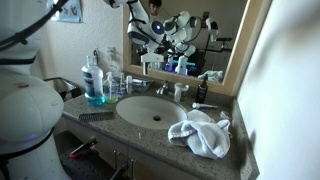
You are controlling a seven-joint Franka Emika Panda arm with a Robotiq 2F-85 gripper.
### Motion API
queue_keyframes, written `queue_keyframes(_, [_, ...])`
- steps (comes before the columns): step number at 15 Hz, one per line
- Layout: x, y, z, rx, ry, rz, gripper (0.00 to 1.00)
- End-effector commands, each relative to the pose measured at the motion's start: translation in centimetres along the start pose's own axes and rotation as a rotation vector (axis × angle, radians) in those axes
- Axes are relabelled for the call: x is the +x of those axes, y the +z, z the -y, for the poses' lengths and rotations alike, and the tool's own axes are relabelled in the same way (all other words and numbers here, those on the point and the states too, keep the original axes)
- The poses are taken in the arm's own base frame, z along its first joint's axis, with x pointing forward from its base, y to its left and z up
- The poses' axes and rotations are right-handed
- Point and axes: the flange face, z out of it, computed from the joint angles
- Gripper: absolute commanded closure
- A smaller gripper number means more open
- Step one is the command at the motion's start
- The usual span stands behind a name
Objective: Move the toothbrush from left to right then put the lid on the mouthwash
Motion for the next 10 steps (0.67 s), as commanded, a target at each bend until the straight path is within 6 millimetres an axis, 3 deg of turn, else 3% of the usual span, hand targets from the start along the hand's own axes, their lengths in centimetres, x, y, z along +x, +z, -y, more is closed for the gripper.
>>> queue_keyframes(1, [-2.7, -6.4, -1.5, -0.147, 0.108, 0.019, 0.87])
queue_keyframes(6, [-6.9, -13.4, -5.1, -0.338, 0.24, 0.02, 0.87])
queue_keyframes(10, [-8.0, -18.2, -7.2, -0.46, 0.305, -0.003, 0.87])
